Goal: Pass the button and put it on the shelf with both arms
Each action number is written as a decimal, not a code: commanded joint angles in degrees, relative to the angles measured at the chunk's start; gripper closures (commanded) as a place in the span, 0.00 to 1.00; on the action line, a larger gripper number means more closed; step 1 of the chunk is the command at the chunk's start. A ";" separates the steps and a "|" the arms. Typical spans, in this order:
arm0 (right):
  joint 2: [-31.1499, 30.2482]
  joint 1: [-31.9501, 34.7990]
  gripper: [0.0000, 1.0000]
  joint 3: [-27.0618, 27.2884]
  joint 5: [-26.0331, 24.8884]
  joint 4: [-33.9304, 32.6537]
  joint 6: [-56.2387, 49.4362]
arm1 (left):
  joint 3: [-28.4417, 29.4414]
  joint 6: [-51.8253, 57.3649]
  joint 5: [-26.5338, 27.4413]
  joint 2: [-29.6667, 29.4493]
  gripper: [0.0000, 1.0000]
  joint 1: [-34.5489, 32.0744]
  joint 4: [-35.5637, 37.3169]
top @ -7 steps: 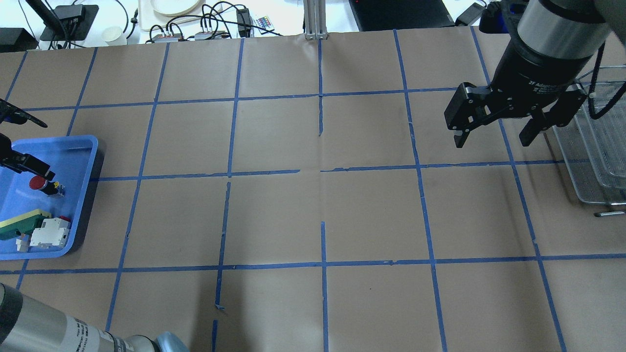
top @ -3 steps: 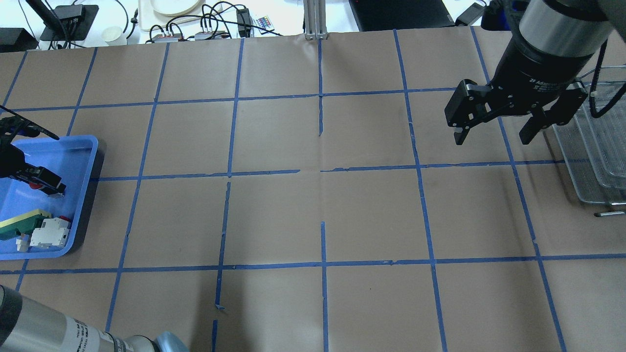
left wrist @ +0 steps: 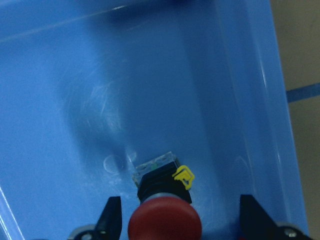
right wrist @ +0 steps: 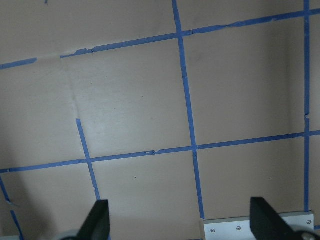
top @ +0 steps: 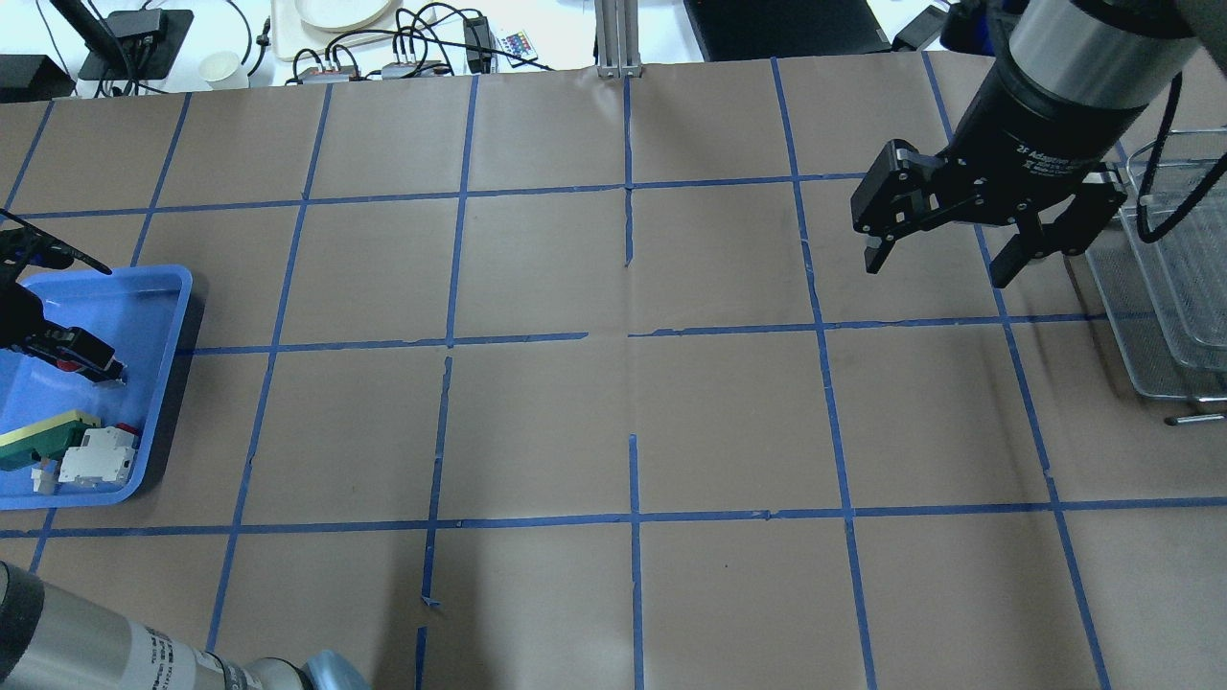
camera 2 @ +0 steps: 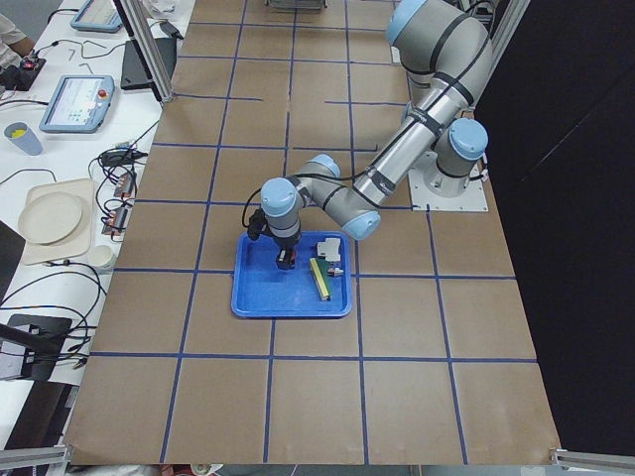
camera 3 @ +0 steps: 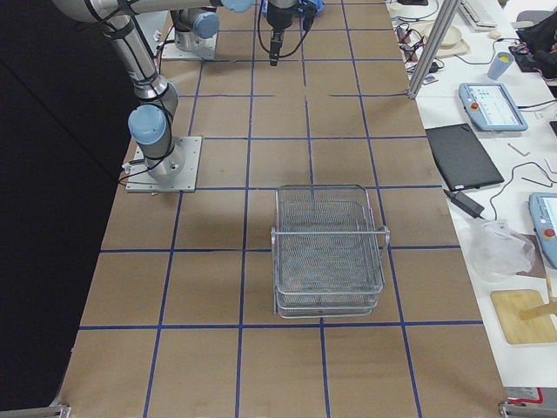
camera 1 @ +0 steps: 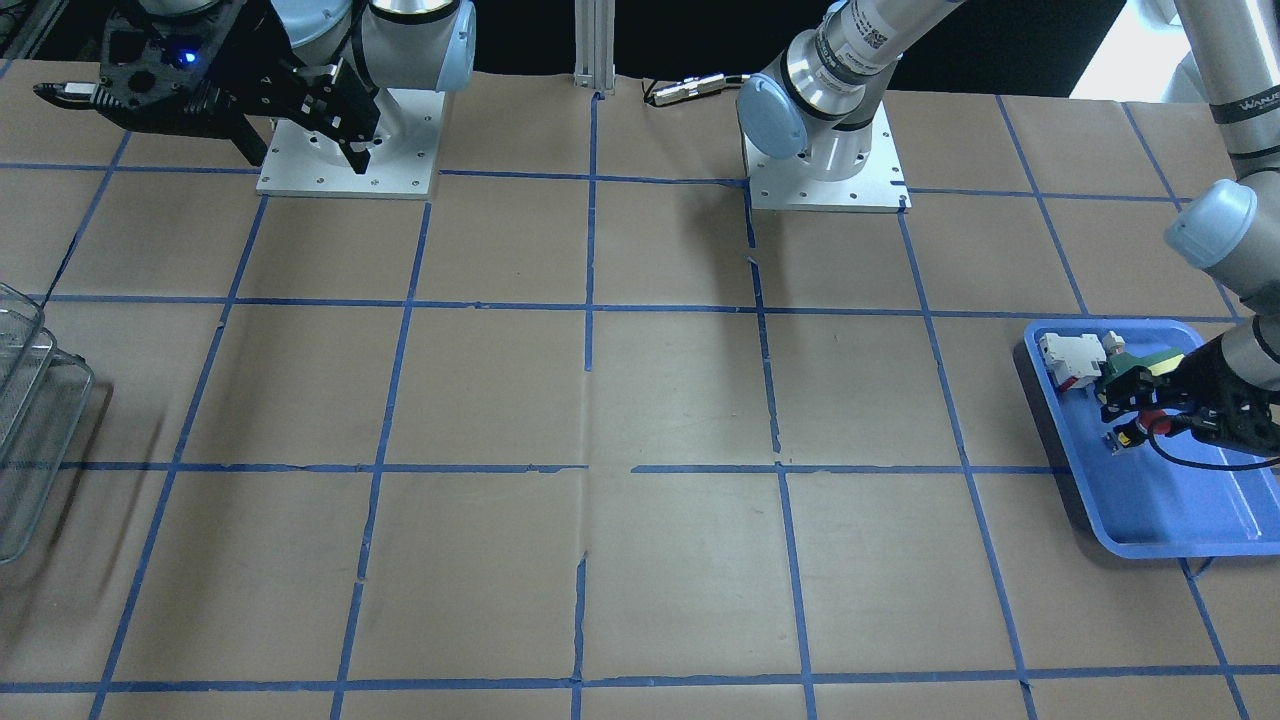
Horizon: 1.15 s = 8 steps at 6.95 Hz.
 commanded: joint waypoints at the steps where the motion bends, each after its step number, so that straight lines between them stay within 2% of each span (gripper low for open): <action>1: 2.14 -0.48 0.00 -0.06 7.15 -0.18 4.98 | 0.09 -1.43 -0.06 0.09 0.15 0.08 0.00; 3: 3.02 -2.40 0.00 -0.15 14.98 -0.18 10.45 | 0.09 -7.06 0.03 0.18 0.18 0.08 0.09; 4: 3.03 -4.68 0.00 -0.15 17.63 -0.01 10.64 | 0.10 -7.77 0.03 0.09 0.26 0.08 0.09; 5: 3.11 -6.27 0.00 0.02 19.83 0.17 11.43 | 0.10 -7.86 0.64 0.09 0.48 0.08 0.00; 6: 3.72 -6.54 0.00 0.02 24.81 0.26 18.49 | 0.10 -7.86 1.08 0.27 0.63 0.08 0.00; 8: 4.17 -6.63 0.00 0.02 32.03 -0.09 28.01 | 0.18 -7.86 1.17 0.62 0.72 -0.09 -0.18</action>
